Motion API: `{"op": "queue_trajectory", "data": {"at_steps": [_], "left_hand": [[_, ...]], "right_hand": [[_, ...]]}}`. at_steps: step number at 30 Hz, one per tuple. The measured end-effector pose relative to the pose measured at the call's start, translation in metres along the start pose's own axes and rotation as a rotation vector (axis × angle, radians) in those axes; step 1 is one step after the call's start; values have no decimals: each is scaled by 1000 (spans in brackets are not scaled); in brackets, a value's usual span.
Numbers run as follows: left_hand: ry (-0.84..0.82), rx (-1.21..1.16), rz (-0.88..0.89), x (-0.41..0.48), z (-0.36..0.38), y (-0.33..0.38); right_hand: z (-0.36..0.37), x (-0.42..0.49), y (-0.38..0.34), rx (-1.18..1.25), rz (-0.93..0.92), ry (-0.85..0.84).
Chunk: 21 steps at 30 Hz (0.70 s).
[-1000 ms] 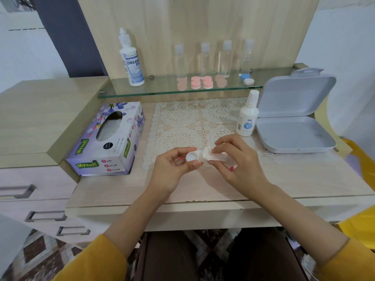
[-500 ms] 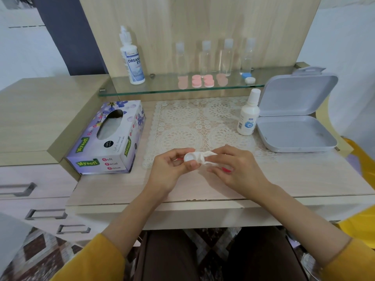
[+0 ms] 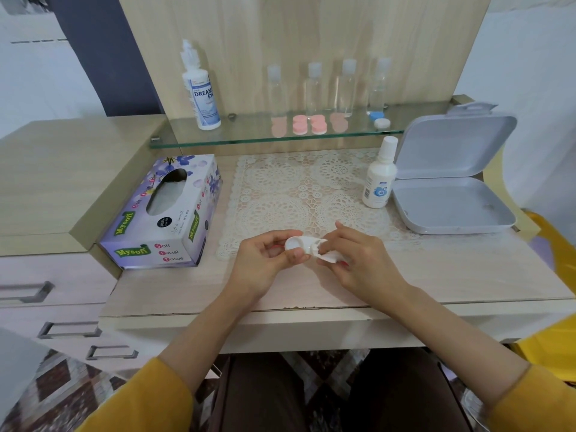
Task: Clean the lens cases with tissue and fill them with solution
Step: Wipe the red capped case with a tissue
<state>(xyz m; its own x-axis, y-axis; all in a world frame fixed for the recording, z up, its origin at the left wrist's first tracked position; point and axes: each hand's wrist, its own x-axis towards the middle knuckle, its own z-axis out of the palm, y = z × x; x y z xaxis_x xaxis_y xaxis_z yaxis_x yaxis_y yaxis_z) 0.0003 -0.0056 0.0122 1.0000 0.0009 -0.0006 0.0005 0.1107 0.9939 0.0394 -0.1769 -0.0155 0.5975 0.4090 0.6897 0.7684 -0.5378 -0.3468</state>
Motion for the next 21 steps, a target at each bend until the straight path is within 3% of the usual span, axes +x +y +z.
{"op": "queue_trajectory", "data": {"at_steps": [21], "left_hand": [[13, 17, 3, -2, 1, -3]], "right_hand": [[2, -6, -3, -8, -7, 78]]}}
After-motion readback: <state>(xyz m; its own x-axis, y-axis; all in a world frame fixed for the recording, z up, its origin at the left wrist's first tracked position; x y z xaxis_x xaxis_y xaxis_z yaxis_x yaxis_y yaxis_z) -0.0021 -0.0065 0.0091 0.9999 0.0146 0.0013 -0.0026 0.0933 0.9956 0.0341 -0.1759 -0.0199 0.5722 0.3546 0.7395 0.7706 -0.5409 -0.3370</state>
